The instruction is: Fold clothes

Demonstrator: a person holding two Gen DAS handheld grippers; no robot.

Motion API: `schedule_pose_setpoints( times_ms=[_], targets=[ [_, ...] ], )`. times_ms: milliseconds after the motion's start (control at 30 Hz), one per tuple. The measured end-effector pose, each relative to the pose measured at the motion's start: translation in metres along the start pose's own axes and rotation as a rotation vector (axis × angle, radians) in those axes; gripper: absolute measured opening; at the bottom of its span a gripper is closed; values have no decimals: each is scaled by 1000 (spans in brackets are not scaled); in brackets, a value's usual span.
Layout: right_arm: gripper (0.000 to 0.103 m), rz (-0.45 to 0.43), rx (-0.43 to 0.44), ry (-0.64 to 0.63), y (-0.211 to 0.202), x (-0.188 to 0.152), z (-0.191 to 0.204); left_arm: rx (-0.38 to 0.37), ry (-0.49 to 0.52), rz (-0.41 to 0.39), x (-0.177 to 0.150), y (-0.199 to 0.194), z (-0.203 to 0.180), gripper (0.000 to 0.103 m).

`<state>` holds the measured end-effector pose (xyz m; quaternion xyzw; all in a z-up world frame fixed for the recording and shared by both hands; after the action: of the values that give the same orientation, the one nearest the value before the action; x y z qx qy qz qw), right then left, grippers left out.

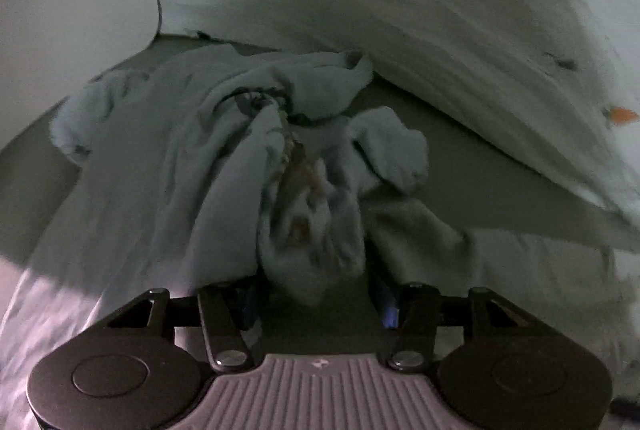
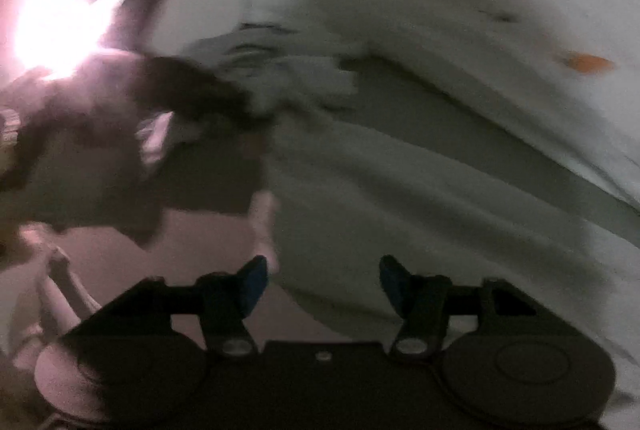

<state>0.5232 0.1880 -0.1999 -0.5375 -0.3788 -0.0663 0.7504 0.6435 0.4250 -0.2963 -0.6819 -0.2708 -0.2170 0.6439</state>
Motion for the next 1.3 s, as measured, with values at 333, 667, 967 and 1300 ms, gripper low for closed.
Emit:
schedule_pose_setpoints(
  times_ms=[333, 667, 967, 1300],
  targets=[
    [29, 81, -91, -102, 66, 17, 8, 117, 68, -68, 20, 17, 40, 42],
    [12, 59, 129, 546, 32, 40, -68, 227, -19, 8, 46, 29, 85, 54],
    [11, -189, -116, 1068, -18, 22, -224, -84, -98, 29, -20, -20, -27, 61],
    [41, -82, -352, 804, -37, -15, -225, -338, 168, 43, -30, -27, -158, 76]
  ],
)
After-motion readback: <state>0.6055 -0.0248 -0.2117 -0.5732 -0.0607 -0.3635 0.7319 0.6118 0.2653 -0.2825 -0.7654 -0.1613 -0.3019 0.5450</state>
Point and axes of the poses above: each gripper's, at about its wrist camera, not at the fingertips, and y roughly the way its jaws point, z to its left, x to its top, the point moved 10 cm from there along y, roughly the way its jaws point, and after that the axes turned 13 degrees about y, right-handed, at the moved point
